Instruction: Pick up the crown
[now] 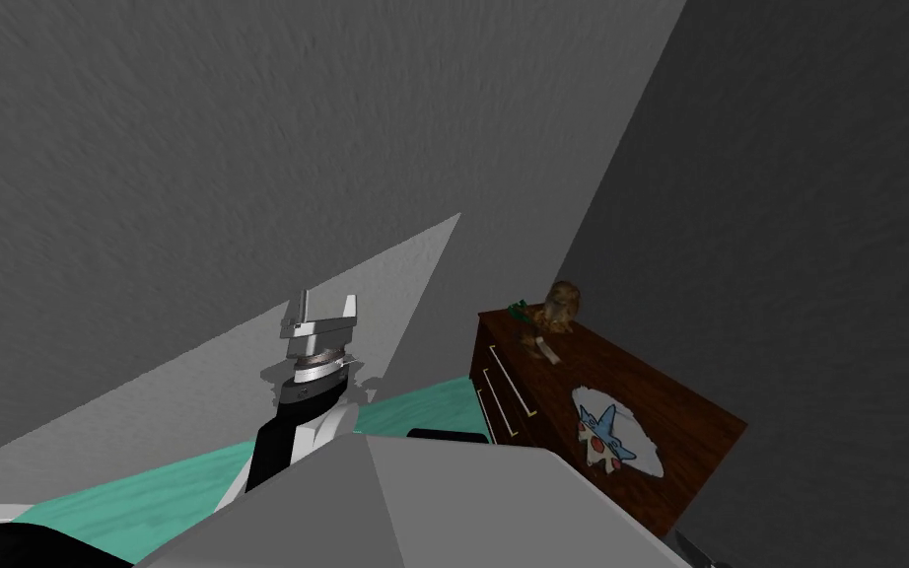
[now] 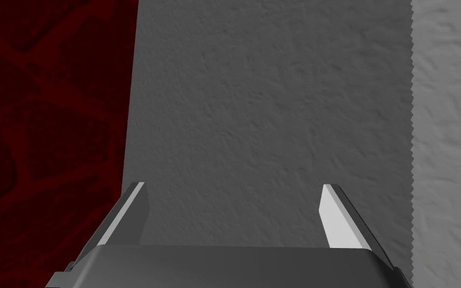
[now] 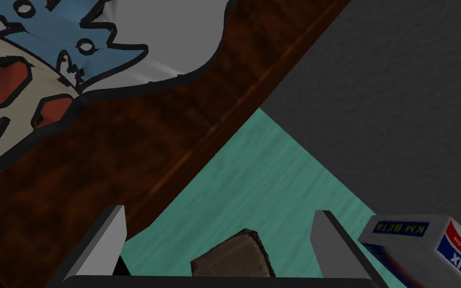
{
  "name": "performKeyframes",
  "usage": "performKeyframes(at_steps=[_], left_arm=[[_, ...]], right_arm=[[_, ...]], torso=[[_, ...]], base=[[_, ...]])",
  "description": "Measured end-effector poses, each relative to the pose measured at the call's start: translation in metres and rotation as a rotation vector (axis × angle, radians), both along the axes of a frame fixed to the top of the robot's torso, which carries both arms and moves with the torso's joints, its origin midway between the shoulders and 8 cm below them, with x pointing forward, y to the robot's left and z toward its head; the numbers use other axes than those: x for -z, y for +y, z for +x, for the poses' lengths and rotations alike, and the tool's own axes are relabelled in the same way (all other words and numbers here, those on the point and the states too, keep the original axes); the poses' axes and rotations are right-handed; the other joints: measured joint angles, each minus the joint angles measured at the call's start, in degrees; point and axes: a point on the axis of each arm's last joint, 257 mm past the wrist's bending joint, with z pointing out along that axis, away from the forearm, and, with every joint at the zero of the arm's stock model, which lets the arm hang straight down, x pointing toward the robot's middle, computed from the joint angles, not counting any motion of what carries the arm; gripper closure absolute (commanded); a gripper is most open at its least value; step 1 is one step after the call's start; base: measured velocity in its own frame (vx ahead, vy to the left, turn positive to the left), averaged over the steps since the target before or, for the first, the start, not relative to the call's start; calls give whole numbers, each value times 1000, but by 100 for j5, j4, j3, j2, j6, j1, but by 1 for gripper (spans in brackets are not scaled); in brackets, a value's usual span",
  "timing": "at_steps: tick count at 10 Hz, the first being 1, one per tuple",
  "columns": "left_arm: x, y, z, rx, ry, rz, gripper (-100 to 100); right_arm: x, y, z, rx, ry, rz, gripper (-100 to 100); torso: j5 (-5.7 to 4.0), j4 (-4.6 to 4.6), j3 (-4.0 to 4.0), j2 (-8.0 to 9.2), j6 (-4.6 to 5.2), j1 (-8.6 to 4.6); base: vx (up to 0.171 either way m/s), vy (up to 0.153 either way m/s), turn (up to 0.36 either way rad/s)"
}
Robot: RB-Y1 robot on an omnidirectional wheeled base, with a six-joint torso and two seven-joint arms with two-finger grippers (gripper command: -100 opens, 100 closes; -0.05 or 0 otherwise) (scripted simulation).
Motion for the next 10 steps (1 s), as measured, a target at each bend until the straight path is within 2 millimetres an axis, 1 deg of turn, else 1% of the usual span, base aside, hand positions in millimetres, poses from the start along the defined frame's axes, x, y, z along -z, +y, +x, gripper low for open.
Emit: performKeyframes(at_steps=[1,3,4,5,6,7,8,9,10], left_arm=[[0,0,0,0,0,0,0],[0,0,0,0,0,0,0],[0,0,0,0,0,0,0],[0,0,0,0,0,0,0],[0,0,0,0,0,0,0],[0,0,0,0,0,0,0],[0,0,0,0,0,0,0],[0,0,0,0,0,0,0],[0,0,0,0,0,0,0]], right_arm=[[1,0,-2,20,-1,15,-100],[3,2,-19,87,17,66,-100],[3,4,-22,106,18,79,-100],[0,5,-31,139,28,102,-100],[1,8,-36,173,34,127,-100],[3,11,-49,218,49,159,-100],[3,14,-56,251,54,181,-100],[3,16,-58,269,54,192,-100],[4,19,-65,303,65,215,-100]], torso=[[0,2,5,9,1,-1],[-1,1,2,3,1,-5],[-1,2,5,9,2,-3],[0,1,1,1,-3,-2],[-1,0,-1,-1,1,-2],[0,-1,-2,-5,-1,0],[0,-1,-2,-3,1,-1],[-1,1,3,7,2,-1],[-1,1,3,4,-2,-3]], base=[[49,1,197],[41,-11,35],[61,-1,198],[63,-5,98],[74,2,145],[66,-6,83],[29,-8,-7],[46,-7,156],[53,-11,107]])
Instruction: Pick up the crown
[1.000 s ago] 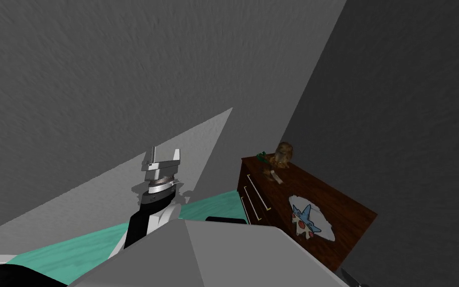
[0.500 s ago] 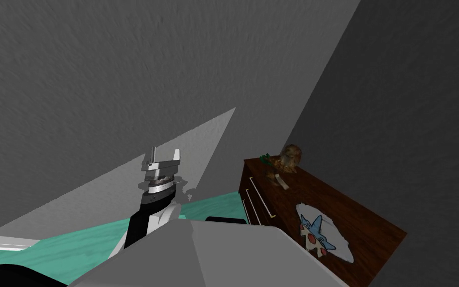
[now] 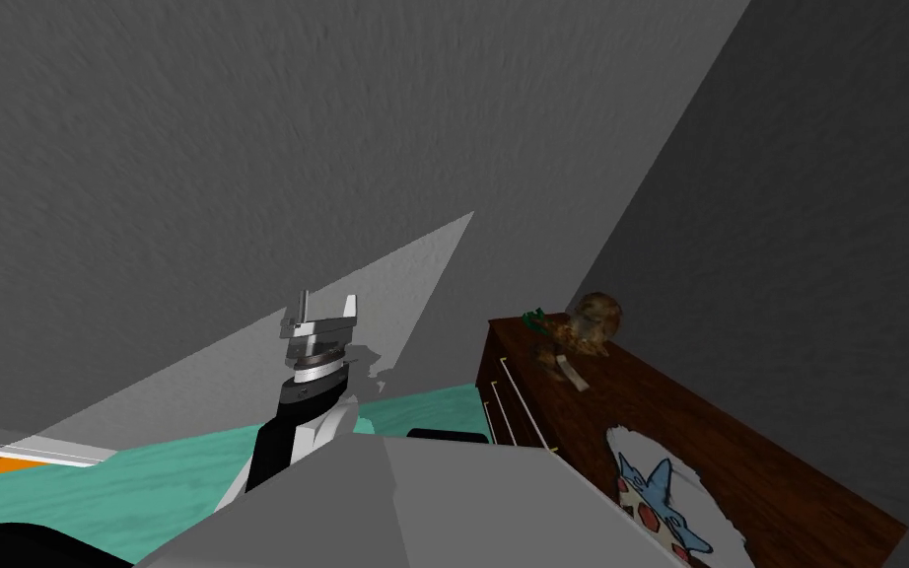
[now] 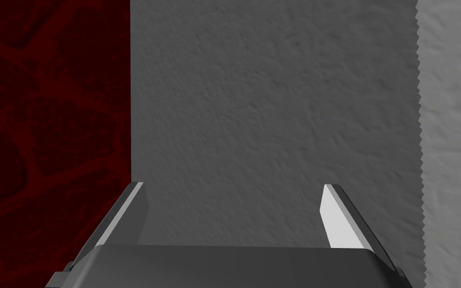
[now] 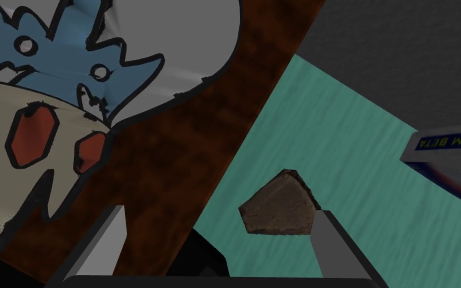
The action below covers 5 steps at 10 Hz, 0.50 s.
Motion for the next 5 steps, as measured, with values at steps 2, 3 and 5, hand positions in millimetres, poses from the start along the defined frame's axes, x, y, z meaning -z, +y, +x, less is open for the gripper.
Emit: performKeyframes(at_steps=[2,3,5], left_arm=[[0,0,0,0,0,0,0],[0,0,0,0,0,0,0],[0,0,0,0,0,0,0]], right_arm=[[-1,9,-15,70,18,47,-100],[-2,13,-21,103,25,68,-100],[-2,23,-34,172,43,113,-100]], torso=[[0,-2,-5,-9,1,-2],[-1,-2,-5,-8,3,-4],[-1,-2,-5,-8,3,-2]], base=[[72,-20,112],[82,-23,114],[61,-11,115]])
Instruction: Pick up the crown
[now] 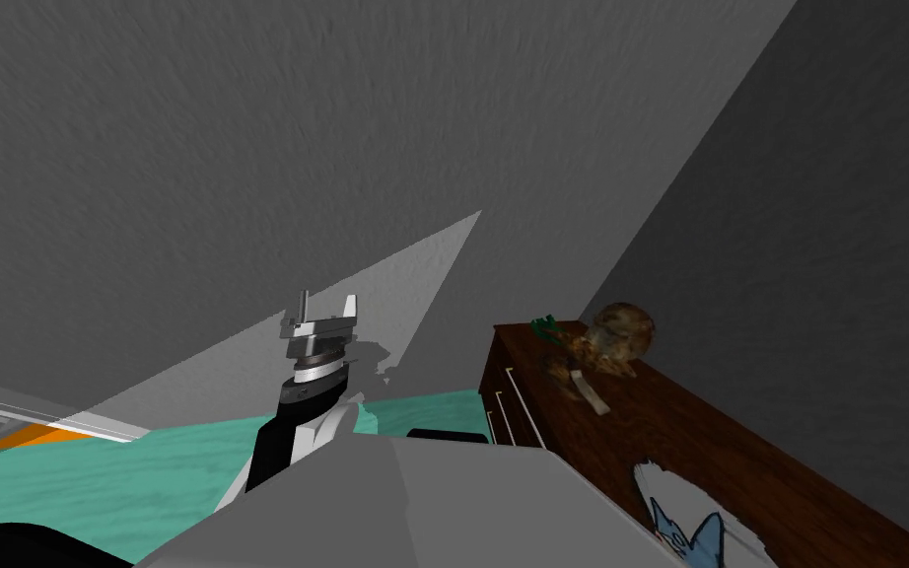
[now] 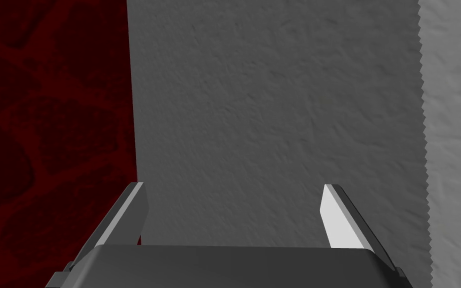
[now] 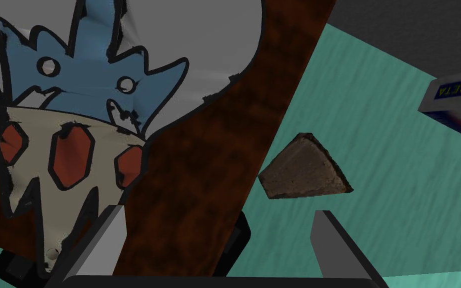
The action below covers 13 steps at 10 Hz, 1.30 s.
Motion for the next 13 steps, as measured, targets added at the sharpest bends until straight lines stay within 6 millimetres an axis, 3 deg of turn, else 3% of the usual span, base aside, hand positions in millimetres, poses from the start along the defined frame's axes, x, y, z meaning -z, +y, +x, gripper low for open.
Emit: performKeyframes(at_steps=[7,12,13], left_arm=[[0,0,0,0,0,0,0],[0,0,0,0,0,0,0],[0,0,0,0,0,0,0]], right_arm=[[-3,34,-34,212,53,139,-100],[9,84,-48,378,84,311,-100],[10,86,-48,380,84,316,0]], torso=[[0,1,3,4,0,0],[-1,1,2,4,2,-1],[1,3,8,14,2,4]], base=[[57,-16,99],[60,-26,74],[0,0,0]])
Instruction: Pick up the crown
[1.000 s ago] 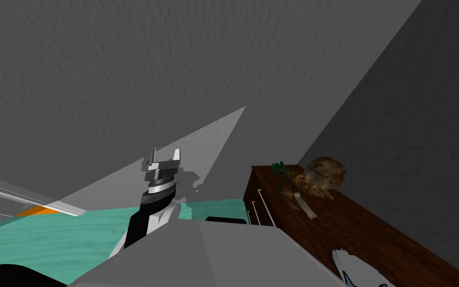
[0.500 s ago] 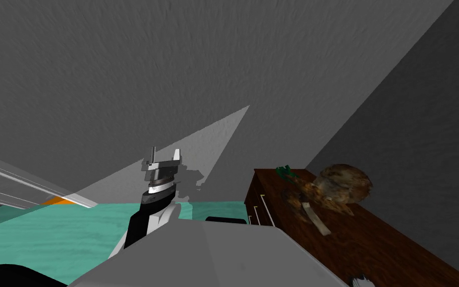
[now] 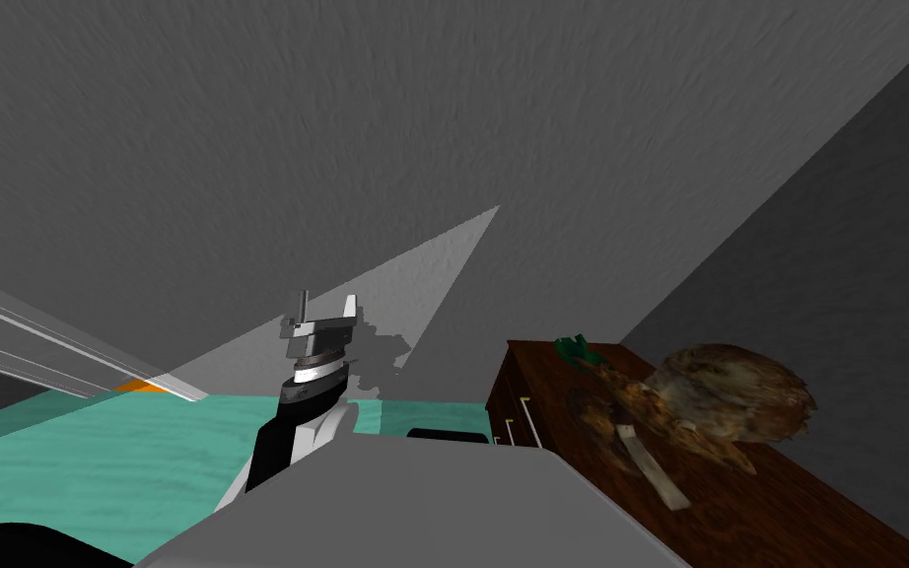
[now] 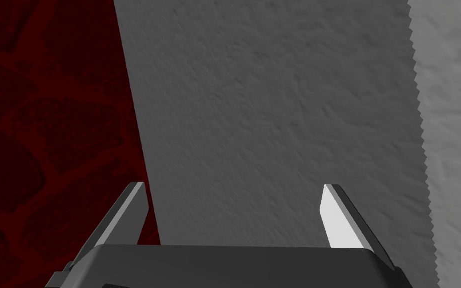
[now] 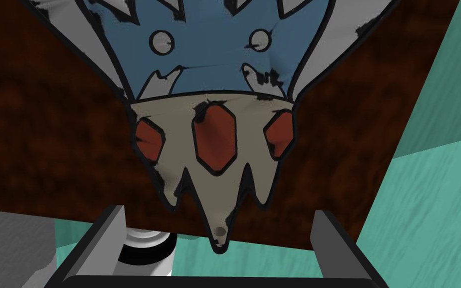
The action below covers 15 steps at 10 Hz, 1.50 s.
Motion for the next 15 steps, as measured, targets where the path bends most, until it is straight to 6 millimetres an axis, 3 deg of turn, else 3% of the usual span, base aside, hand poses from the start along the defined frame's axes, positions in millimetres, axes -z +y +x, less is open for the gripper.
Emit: performKeyframes(at_steps=[1,6,7,11,12,13,15], left_arm=[[0,0,0,0,0,0,0],[0,0,0,0,0,0,0],[0,0,0,0,0,0,0],[0,0,0,0,0,0,0],[0,0,0,0,0,0,0],[0,0,0,0,0,0,0],[0,0,0,0,0,0,0]], right_arm=[[0,0,0,0,0,0,-100],[22,-8,-10,-3,0,1,-100],[22,-8,-10,-5,-1,1,100],[22,-8,-10,-5,0,1,100],[22,-8,-11,-5,0,1,0],[22,-8,-10,-5,0,1,100],[13,-5,-7,-4,-2,-1,100]], torso=[[1,2,4,7,0,4],[2,1,2,3,1,10],[3,2,4,7,0,8],[2,3,7,11,0,6],[2,3,7,11,0,6],[2,3,7,11,0,6],[5,4,12,21,-1,6]], base=[[18,5,-8],[25,12,-7],[0,0,0],[0,0,0],[0,0,0],[-18,-6,9],[-35,-14,10]])
